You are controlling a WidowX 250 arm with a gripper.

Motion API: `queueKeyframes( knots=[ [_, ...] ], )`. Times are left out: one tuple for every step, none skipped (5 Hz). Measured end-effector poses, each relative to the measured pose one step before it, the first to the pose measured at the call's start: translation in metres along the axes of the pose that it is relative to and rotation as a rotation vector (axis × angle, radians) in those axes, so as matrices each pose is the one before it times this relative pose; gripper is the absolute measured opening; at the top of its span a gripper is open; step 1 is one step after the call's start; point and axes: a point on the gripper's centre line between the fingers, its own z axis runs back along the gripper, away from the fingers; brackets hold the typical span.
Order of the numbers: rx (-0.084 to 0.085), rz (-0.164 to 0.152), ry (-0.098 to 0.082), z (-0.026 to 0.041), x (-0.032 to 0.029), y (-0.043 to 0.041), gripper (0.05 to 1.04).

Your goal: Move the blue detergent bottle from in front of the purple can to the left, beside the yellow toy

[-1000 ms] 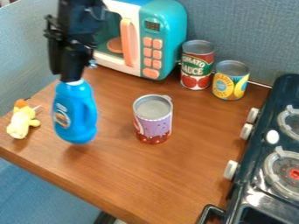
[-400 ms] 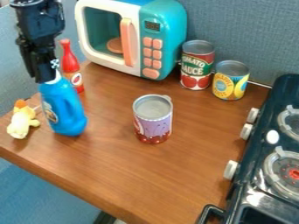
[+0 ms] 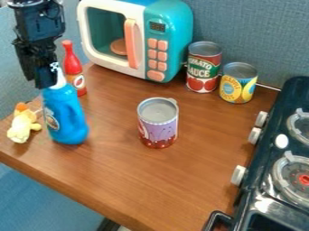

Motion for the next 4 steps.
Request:
queueKeyframes(
  knots=[
    [0.0017,0.0132,0.0094,-0.00044,-0.00098,0.00009,1.007],
    [-0.0019,0.0082,0.0002,0.00178,0.00055,-0.00214,1.009],
    [0.0149,-0.0679,-0.0582,0.02448,0.01719,-0.02438,1.004],
    [0.0109,-0.0236,-0.0248,0.01462,0.03577,-0.03910,1.001]
  ],
)
